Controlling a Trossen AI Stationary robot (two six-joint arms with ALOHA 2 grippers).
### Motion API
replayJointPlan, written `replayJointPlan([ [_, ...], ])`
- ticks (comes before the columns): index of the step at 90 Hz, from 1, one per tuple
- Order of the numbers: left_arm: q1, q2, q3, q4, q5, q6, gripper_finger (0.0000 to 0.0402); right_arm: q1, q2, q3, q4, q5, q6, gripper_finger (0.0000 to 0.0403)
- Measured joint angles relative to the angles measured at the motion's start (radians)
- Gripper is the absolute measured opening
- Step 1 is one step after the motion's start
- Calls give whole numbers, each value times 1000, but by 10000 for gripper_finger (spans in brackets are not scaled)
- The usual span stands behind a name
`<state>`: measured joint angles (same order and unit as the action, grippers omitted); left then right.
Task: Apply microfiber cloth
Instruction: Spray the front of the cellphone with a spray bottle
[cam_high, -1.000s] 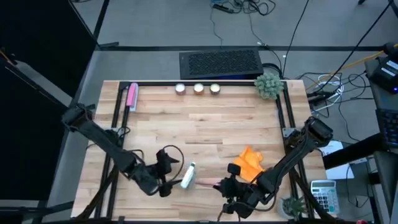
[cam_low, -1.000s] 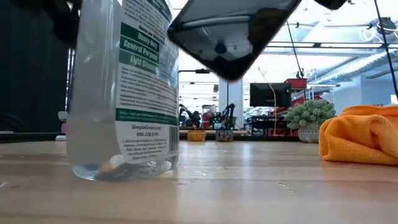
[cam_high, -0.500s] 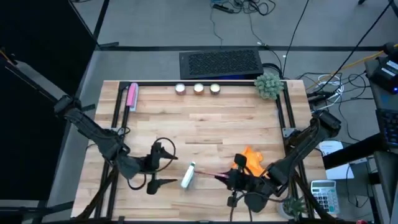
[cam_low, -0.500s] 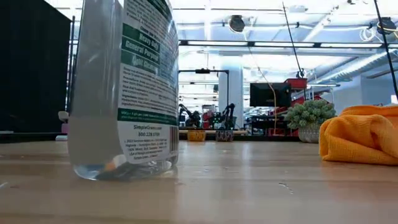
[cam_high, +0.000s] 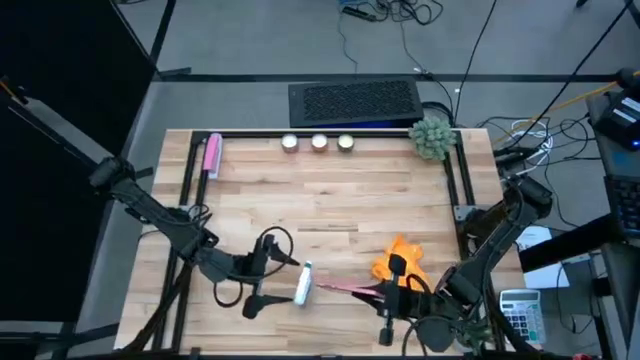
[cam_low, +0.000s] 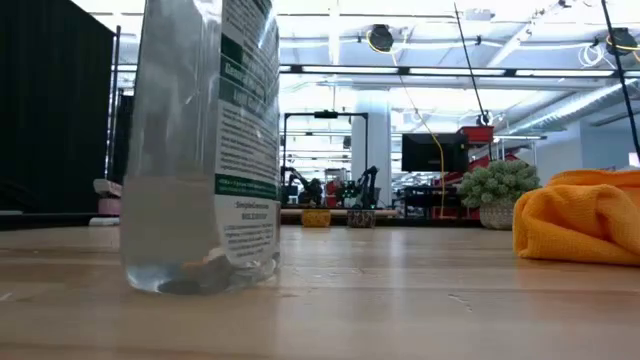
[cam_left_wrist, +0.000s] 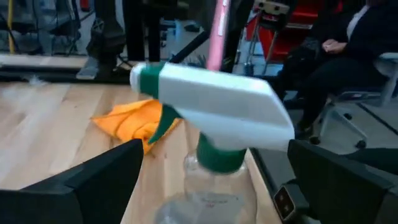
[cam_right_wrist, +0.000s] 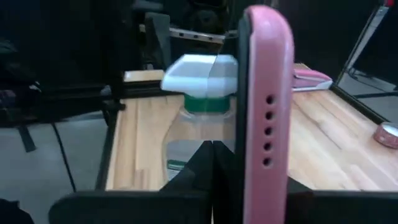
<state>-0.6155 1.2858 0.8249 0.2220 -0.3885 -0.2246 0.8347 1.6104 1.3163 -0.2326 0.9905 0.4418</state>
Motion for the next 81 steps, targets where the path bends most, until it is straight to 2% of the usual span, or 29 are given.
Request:
replayJointPlan([
  [24, -11, 40, 1, 1, 0, -30, 386, -23, 61, 0, 149, -13, -109, 9],
  [81, -5, 113, 0, 127, -61, 23, 386, -64, 104, 0, 165, -39, -114, 9],
])
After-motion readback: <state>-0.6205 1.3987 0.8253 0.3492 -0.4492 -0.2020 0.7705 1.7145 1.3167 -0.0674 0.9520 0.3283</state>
